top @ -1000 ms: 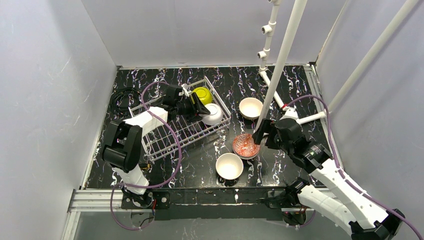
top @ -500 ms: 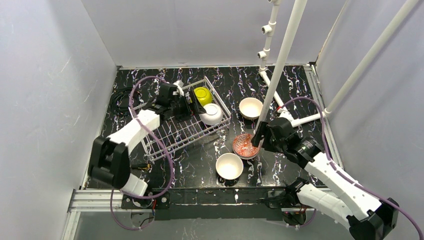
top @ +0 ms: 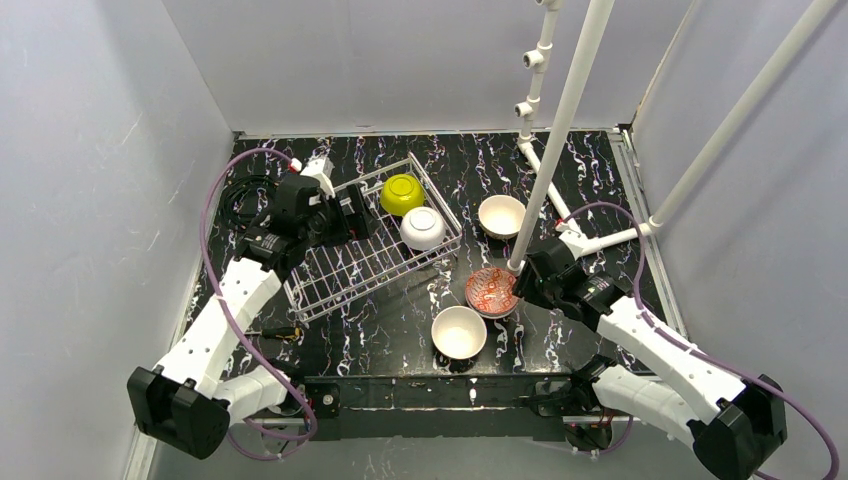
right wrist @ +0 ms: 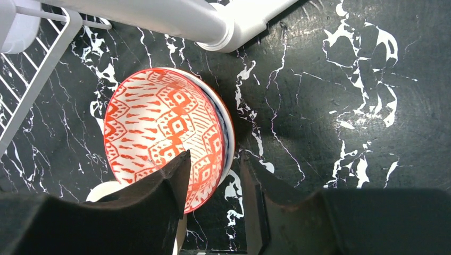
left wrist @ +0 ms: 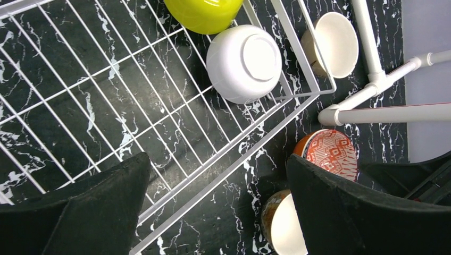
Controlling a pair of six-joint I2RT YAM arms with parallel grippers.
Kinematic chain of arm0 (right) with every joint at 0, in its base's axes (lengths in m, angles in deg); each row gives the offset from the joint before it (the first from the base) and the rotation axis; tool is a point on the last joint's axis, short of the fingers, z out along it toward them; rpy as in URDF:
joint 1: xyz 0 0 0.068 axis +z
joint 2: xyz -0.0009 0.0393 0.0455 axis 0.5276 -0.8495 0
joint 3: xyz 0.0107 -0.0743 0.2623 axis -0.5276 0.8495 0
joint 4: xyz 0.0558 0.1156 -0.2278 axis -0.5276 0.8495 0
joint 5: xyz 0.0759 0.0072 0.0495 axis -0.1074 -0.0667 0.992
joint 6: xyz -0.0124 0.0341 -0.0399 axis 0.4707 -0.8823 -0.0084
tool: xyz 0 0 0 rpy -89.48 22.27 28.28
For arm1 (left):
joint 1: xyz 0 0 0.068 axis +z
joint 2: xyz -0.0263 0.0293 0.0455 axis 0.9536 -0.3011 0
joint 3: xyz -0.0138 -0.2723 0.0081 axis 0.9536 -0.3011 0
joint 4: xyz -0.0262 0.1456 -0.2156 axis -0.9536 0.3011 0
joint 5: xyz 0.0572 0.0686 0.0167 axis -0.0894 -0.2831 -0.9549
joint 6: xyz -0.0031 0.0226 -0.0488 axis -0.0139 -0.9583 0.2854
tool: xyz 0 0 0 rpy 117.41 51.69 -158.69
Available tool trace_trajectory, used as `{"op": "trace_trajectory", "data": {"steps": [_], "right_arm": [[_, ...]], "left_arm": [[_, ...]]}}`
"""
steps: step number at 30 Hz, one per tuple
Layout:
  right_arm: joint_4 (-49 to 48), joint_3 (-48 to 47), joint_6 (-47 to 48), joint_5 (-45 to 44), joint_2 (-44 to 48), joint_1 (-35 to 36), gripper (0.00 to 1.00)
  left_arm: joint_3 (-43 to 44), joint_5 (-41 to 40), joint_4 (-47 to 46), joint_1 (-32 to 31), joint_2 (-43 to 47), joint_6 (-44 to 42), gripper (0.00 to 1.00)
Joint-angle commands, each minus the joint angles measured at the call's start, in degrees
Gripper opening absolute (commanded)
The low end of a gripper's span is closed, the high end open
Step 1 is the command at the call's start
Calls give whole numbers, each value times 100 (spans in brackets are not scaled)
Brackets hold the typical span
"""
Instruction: Load the bowls into the dish rack
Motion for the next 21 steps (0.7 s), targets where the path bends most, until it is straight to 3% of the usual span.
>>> {"op": "trace_trajectory", "data": {"steps": [1,8,21], "right_arm": [[-248,170,-228,-118,-25,28,48],[-915,701,-327,33,289,28,46],[-979,907,-570,-111,410,28,21]], "left_arm": [[108,-236,274,45,312,-252,98],[134,-135,250,47,211,-185,98],[309,180,218,45,229,-172,98]]}}
